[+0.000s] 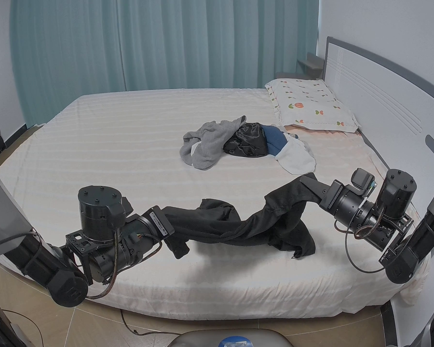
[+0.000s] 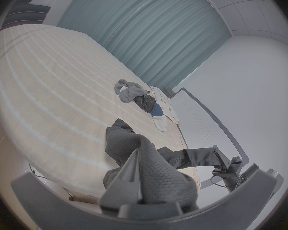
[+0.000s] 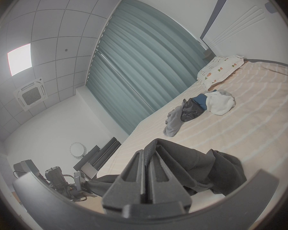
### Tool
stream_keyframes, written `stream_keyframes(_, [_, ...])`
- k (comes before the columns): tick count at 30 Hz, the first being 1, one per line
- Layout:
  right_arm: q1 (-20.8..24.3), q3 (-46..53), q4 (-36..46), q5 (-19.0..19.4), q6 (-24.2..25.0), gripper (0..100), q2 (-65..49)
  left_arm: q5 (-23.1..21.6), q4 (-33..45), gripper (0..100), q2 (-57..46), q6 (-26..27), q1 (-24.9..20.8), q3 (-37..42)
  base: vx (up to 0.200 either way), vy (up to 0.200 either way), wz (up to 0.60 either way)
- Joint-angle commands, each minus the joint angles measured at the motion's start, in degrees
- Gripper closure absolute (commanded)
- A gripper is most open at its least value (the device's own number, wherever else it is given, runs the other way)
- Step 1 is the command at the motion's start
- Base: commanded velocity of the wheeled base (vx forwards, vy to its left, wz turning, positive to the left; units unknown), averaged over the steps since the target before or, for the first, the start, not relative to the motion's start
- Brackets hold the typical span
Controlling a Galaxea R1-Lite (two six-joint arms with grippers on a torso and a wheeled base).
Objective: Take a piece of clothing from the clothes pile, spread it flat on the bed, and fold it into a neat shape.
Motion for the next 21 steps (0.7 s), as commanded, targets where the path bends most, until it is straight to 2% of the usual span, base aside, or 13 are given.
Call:
stream_keyframes(1, [-0.1, 0.0, 0.0, 0.0, 0.0, 100, -0.1, 0.0, 0.0, 100, -1.4, 0.0, 0.0, 0.0, 0.000, 0.200, 0.00])
stream_keyframes(8, [0.1, -1.1, 0.0, -0.2, 0.0, 100, 3.1, 0.1, 0.0, 100, -1.8, 0.0, -0.8, 0.7, 0.000, 0.200, 0.00])
stream_keyframes(21, [1.0, -0.4, -0.9, -0.6, 0.0, 100, 0.2, 0.2, 0.0, 100, -3.3, 0.2, -0.3, 0.7, 0.000, 0.200, 0.00])
